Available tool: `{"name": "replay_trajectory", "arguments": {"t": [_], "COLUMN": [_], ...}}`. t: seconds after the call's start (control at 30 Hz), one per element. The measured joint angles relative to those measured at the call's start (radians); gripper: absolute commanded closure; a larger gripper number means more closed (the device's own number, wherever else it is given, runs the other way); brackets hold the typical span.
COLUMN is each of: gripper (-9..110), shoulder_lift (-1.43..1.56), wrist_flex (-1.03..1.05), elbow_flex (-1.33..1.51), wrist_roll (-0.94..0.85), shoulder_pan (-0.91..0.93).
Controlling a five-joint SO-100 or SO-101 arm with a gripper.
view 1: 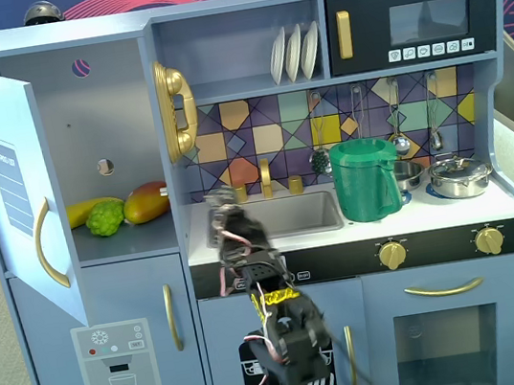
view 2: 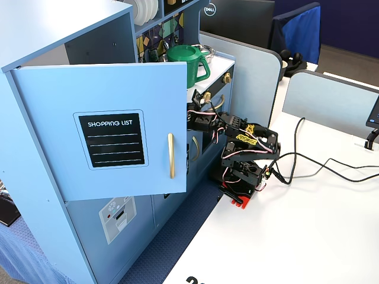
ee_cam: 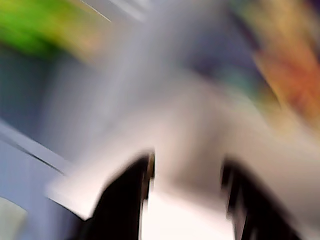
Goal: Open the left cabinet door
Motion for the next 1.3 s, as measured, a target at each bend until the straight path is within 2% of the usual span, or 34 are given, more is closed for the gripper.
{"name": "replay_trajectory", "arguments": {"t": [0.2,0.37,0.6,0.83,1.17,1.3], "gripper": [94,94,94,94,96,101], "shoulder_lift": [0.029,0.067,0.138,0.195,0.270,0.275], "wrist_flex": [0.630,0.896,0.983,0.980,0.979,0.986], "elbow_flex": [0.060,0.103,0.196,0.252,0.276,0.276], "wrist_roll": [0.127,0.192,0.273,0.390,0.400,0.397], "shoulder_pan": [0.265,0.308,0.311,0.210,0.183,0.183]}}
